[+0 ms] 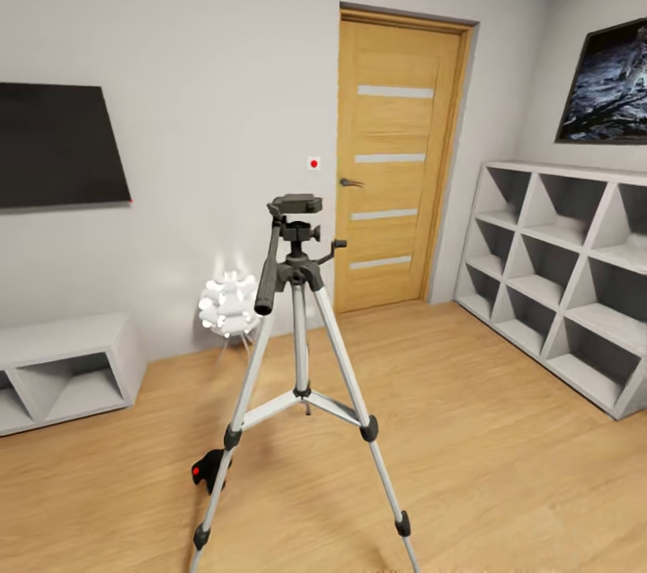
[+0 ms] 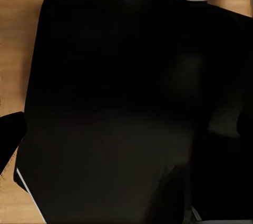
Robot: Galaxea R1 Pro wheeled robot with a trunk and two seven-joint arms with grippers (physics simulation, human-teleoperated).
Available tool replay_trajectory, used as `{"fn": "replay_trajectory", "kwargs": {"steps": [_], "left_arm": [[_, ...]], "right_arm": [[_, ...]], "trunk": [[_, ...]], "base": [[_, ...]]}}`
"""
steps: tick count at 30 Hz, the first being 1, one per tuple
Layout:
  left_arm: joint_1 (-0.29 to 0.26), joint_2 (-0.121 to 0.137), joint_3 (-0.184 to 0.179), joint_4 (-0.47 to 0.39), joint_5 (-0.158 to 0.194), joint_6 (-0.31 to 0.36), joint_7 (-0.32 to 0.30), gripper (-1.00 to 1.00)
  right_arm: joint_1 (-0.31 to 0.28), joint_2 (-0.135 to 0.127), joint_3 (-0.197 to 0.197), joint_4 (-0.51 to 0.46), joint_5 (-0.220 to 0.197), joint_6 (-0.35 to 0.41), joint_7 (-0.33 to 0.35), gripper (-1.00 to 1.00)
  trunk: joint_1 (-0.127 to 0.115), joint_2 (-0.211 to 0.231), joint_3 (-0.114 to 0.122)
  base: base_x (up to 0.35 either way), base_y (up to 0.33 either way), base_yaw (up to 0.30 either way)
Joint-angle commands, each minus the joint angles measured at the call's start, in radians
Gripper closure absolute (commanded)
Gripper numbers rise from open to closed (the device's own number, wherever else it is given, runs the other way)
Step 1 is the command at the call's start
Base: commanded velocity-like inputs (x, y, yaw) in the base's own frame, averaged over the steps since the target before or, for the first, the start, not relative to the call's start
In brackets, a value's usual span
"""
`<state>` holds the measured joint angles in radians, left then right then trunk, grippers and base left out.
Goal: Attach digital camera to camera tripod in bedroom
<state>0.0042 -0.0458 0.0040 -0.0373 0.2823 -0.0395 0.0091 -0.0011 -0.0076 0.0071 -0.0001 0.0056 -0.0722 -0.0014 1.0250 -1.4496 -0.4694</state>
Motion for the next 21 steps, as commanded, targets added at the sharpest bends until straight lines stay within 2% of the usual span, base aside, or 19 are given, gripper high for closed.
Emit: {"fn": "replay_trajectory", "kwargs": {"steps": [1,16,21], "left_arm": [[0.0,0.0,0.0,-0.001,0.005,-0.002,0.001,-1.0],[0.0,0.0,0.001,-0.001,0.008,-0.002,0.001,-1.0],[0.0,0.0,0.001,-0.001,0.008,-0.002,0.001,-1.0]], "right_arm": [[0.0,0.0,0.001,0.0,0.001,-0.003,0.0,-1.0],[0.0,-0.001,0.002,0.0,0.002,-0.003,0.0,-1.0],[0.0,-0.001,0.002,0.0,0.002,-0.003,0.0,-1.0]], "trunk": [[0.0,0.0,-0.001],[0.0,0.0,-0.001],[0.0,0.0,-0.001]], "base": [[0.0,0.0,-0.291],[0.0,0.0,-0.289],[0.0,0.0,-0.141]]}}
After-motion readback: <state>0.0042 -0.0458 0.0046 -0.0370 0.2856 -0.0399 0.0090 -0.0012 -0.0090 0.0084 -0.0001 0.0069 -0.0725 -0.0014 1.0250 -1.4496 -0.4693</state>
